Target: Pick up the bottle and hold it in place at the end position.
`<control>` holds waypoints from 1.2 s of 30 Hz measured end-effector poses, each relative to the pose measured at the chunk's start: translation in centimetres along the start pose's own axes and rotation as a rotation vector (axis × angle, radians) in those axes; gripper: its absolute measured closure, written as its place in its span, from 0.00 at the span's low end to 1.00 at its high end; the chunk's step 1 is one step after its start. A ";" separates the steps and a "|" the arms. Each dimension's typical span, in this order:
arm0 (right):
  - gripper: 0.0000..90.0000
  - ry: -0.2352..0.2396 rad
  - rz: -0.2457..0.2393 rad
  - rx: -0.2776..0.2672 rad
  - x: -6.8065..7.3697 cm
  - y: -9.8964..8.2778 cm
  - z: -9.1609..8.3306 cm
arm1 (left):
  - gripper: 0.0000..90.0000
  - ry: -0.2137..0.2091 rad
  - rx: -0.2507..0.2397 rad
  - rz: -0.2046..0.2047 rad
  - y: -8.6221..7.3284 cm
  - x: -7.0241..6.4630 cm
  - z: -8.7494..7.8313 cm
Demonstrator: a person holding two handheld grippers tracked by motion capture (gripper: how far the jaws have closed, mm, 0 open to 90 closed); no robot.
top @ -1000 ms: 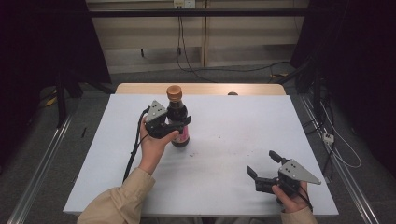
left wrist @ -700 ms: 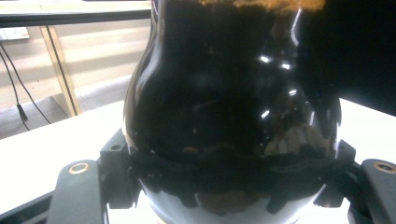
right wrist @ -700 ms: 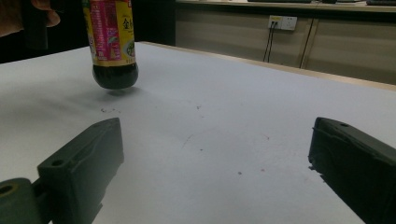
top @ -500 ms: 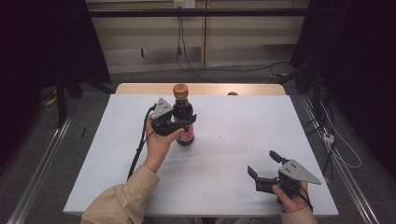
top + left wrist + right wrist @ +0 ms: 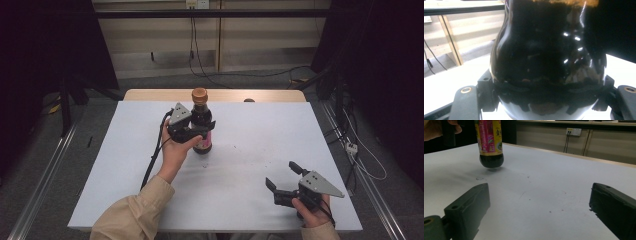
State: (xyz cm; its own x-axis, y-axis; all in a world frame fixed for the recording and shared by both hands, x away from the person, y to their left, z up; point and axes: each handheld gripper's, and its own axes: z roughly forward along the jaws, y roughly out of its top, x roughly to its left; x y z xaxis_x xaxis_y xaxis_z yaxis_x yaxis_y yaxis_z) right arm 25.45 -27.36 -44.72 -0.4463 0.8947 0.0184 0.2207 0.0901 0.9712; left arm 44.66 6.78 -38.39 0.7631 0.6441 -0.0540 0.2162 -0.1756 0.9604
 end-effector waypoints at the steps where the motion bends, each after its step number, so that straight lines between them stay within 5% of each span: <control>1: 0.03 -0.001 0.000 0.001 0.0 0.0 0.0 | 0.31 -0.001 0.001 0.008 0.0 0.0 0.1; 36: 0.03 -0.009 0.002 0.006 -0.1 -0.1 0.0 | 0.31 -0.022 0.002 0.014 0.1 -1.1 3.2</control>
State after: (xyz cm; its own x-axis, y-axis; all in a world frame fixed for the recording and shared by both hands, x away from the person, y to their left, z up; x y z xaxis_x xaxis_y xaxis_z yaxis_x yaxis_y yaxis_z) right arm 25.49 -27.45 -44.85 -0.4380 0.8988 0.0179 0.2267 0.0911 0.9697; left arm 45.80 3.64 -39.16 0.7792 0.6250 -0.0462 0.2063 -0.1861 0.9606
